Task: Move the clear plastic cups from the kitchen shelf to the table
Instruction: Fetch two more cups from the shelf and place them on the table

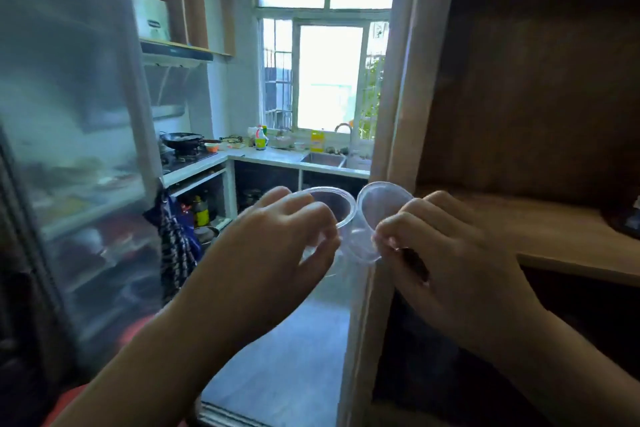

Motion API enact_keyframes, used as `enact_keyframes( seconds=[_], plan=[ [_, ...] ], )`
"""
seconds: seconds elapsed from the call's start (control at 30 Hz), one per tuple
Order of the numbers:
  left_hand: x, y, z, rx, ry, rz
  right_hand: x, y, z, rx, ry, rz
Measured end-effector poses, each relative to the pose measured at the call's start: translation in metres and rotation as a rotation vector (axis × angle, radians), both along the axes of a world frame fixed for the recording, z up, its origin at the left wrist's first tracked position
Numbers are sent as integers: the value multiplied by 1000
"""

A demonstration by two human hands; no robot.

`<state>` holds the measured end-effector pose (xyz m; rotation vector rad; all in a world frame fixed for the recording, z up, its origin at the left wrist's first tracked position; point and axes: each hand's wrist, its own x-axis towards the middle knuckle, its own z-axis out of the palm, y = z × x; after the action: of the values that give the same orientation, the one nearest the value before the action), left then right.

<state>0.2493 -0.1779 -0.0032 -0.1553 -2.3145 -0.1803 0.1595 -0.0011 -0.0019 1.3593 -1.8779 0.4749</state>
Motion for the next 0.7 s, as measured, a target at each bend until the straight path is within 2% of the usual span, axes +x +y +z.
enact_keyframes(
  seconds=[0.33, 0.5, 0.7],
  plan=[
    [198, -126, -30, 124, -121, 389, 129, -182, -37, 23, -63, 410],
    [299, -160, -50, 120, -154, 613, 211, -258, -59, 32, -90, 632],
    [397, -194, -75, 162, -180, 903, 290, -337, -81, 150, -132, 852]
  ],
)
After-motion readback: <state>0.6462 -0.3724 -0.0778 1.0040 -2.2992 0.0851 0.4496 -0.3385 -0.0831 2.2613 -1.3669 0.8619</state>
